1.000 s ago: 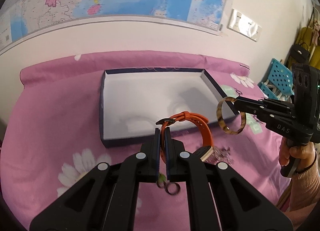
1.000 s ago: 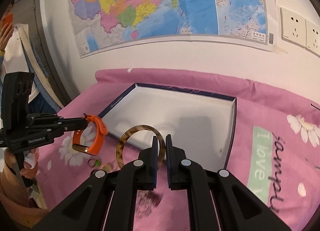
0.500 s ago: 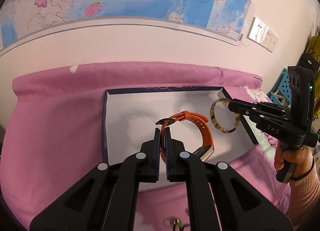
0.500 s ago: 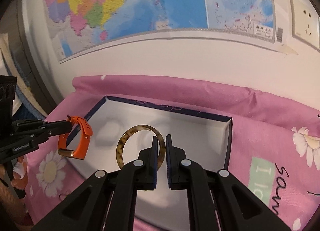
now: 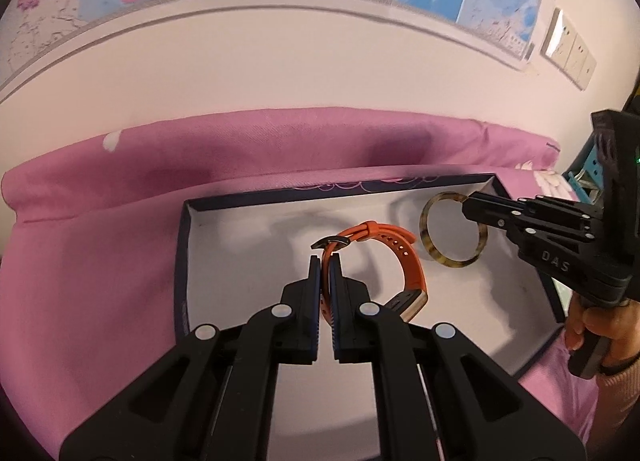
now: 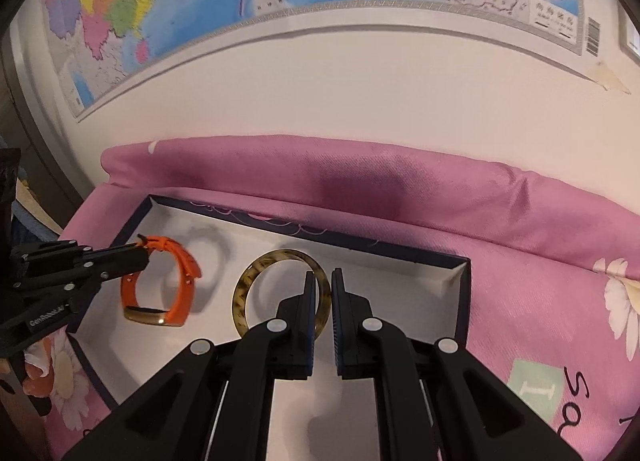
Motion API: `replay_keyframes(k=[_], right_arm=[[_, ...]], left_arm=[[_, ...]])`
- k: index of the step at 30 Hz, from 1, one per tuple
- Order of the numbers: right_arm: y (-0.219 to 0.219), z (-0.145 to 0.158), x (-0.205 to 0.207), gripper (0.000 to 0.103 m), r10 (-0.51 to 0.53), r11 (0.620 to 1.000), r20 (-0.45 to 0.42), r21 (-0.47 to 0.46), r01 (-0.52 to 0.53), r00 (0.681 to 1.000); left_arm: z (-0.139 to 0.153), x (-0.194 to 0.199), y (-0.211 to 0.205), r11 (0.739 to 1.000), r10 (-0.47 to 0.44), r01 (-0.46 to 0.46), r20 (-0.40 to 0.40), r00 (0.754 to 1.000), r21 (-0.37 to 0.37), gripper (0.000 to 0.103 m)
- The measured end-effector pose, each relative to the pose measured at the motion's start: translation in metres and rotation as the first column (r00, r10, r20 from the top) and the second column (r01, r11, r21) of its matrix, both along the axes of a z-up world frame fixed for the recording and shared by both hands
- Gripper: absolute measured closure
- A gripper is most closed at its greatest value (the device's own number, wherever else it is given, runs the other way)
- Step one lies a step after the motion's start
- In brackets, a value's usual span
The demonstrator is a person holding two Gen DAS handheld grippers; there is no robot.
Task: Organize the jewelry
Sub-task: 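Carry the watch band with the left tool while the right tool carries the bangle into the box, then open the left tool releasing the watch while the right tool releases the bangle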
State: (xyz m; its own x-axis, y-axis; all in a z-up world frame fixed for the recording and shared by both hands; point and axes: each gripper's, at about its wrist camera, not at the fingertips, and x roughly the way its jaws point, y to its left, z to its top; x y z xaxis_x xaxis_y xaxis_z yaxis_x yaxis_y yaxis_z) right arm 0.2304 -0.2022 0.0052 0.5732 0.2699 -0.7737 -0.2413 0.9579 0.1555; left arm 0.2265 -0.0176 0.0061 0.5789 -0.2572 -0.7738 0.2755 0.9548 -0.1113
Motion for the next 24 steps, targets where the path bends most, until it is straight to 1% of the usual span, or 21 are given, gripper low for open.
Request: replay_keyframes(k=[7,12,17,18,19,23,24], right_arm=[[0.002,-0.004,0.015,0.097,-0.021,1.000,-0.033,-0.020,0.020,0.999],[0.003,-0.009,0.020,0.097,-0.040,0.999,-0.051,-0.028,0.039,0.998],[0.006,-0.007,0.020,0.094,-0.049,0.998,-0.037,-0.043,0.048,0.998],[0.007,-0.005,0.018,0.094,-0.048,0.998,-0.028,-0.048,0.046,0.998],[0.007,-0.002,0.014,0.092,-0.044,0.998,-0.015,-0.051,0.043,0.999],[0.004,0.012,-0.007,0.081,-0.008,1.000,0.032,-0.018,0.009,0.999],[0.003,0.017,-0.015,0.076,0.006,1.000,0.045,-0.009,-0.006,0.999]], left_arm=[[-0.011,0.019,-0.011,0.998,-0.013,0.014,-0.028,1.000,0.055,0.098],[-0.013,0.032,-0.017,0.998,-0.012,0.015,-0.052,0.999,0.068,0.098],[-0.016,0.041,-0.015,0.997,0.002,0.004,-0.083,0.997,0.071,0.097],[-0.015,0.042,-0.014,0.998,0.002,0.004,-0.089,0.996,0.064,0.095],[-0.015,0.042,-0.014,0.998,0.005,0.000,-0.091,0.996,0.058,0.089],[-0.007,0.032,-0.009,0.998,0.016,-0.014,-0.037,0.999,0.068,0.074],[-0.004,0.027,-0.007,0.998,0.020,-0.019,-0.021,1.000,0.063,0.064]])
